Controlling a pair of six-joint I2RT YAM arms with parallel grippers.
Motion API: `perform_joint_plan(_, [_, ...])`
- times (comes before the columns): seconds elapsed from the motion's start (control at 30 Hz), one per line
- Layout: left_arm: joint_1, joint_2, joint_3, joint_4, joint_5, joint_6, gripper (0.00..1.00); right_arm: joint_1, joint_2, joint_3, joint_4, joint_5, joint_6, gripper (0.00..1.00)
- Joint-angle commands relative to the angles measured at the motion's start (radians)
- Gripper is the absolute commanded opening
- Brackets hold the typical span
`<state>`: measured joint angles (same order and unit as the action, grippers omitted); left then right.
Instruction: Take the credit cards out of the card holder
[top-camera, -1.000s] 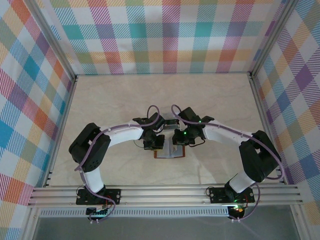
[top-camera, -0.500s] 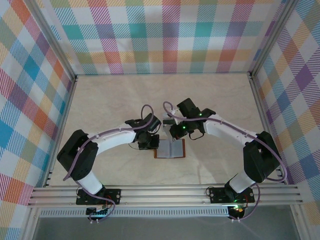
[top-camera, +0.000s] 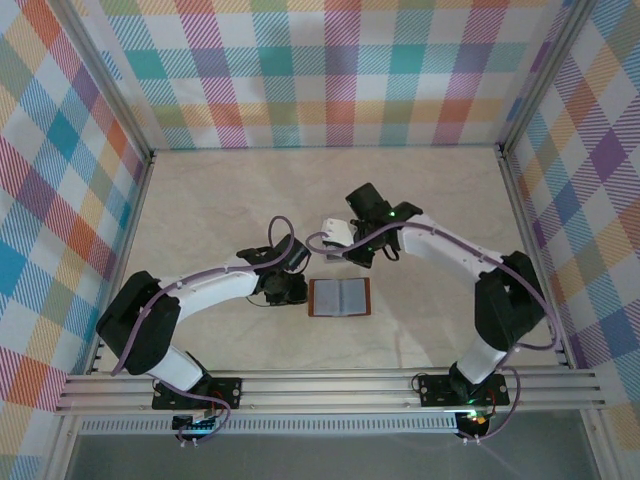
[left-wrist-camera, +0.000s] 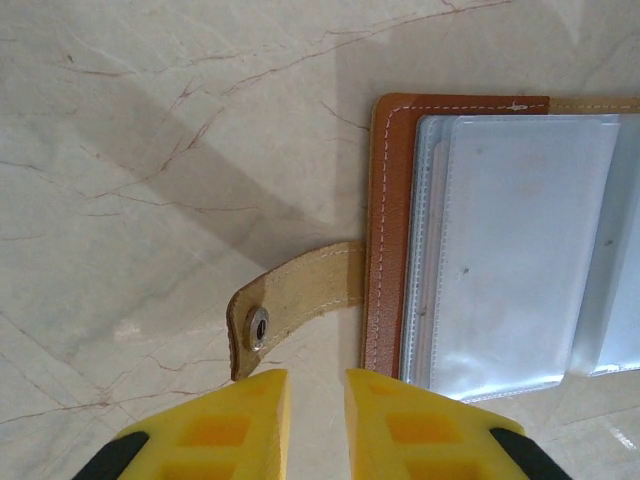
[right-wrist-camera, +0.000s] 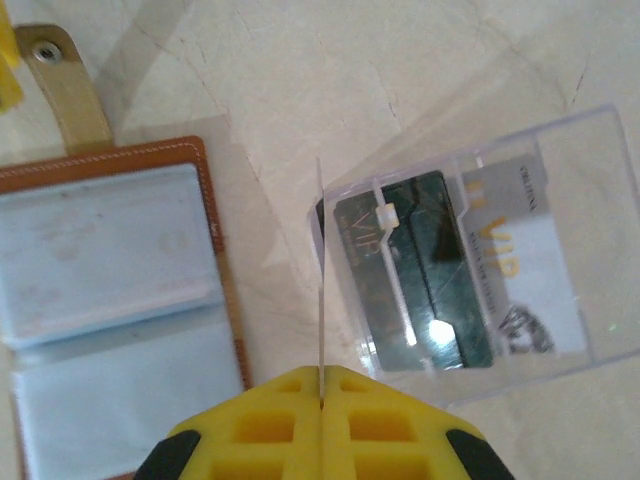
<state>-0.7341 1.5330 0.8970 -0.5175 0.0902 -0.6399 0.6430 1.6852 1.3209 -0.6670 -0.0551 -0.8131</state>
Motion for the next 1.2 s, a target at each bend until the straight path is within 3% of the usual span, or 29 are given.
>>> perform_joint_plan(0.0, [0.014,-0.037,-0.013,-0.002,-0.017,-0.007,0.22,-0.023,0.068,0.101,-0.113,-0.015,-0.215,0.00])
perform_joint_plan(0.2, [0.027,-0.059,-0.018,-0.018,-0.025,-0.004,0.22,-0.062,0.165,0.284,-0.240,-0.083,-0.327,0.00])
perform_joint_plan(0.73, [0.055,-0.072,-0.030,-0.040,-0.026,-0.008,0.23,-0.110,0.423,0.683,-0.443,-0.075,-0.451,0.00])
perform_joint_plan(1.17, [0.064,-0.072,-0.050,-0.028,-0.020,-0.021,0.23,-0.121,0.500,0.677,-0.457,-0.072,-0.459,0.00])
